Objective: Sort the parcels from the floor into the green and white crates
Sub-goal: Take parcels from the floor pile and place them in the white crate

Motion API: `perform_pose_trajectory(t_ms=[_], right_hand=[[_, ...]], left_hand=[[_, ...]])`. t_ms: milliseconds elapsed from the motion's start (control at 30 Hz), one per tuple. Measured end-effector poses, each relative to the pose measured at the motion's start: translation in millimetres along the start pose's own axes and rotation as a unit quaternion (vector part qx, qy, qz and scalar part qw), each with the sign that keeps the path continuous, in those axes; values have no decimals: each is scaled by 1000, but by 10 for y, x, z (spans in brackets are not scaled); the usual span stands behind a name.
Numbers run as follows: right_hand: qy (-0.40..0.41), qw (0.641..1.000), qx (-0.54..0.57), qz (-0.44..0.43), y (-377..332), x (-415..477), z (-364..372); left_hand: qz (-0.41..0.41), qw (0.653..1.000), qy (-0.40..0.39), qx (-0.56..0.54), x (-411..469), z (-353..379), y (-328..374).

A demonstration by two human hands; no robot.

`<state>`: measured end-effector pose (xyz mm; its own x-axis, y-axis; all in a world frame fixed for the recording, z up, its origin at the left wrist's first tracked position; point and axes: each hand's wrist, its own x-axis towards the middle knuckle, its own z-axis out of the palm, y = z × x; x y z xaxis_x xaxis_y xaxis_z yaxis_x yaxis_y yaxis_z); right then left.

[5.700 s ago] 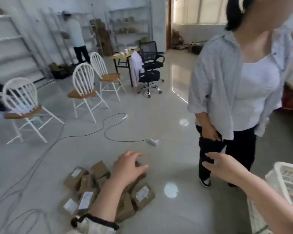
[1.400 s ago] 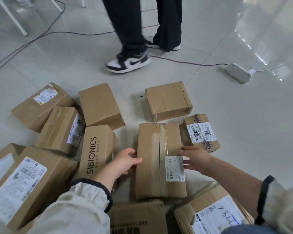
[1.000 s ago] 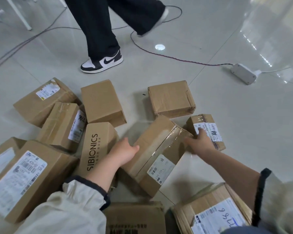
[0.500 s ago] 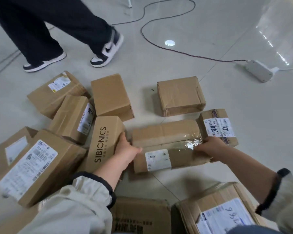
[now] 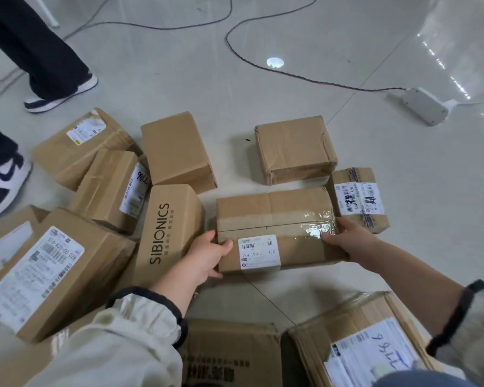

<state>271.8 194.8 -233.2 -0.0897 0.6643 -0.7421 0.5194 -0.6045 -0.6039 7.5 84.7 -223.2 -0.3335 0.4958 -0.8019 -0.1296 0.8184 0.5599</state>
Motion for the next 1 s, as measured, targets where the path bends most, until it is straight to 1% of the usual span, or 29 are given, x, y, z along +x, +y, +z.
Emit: perform_pose_trajectory(t_ms=[267,367,467,567,667,867,1000], right_hand=[[37,999,6,-30,-87,-88,15],[51,998,0,-37,-327,-381,-78],[48,998,7,-37,-768,-899,-279],[50,997,7,-59,-1379,-1600,-541],[63,995,5,-83,-2091,-2444,-853],[71,985,38,-149,-3545,-4562,-1494],[87,971,55,-214,-4329,-5877,-1806]], left_hand=[[7,1000,2,11,-26,-30,73],[15,1000,0,11,-312,-149,298],[27,1000,-3,6,-831,-344,723],[49,999,0,-9,-1564,-564,1305],[68,997,-6,-22,-2483,-823,1952],[142,988,2,-55,-4793,-1560,3281],[188,979,18,-80,-6208,-2020,3855]])
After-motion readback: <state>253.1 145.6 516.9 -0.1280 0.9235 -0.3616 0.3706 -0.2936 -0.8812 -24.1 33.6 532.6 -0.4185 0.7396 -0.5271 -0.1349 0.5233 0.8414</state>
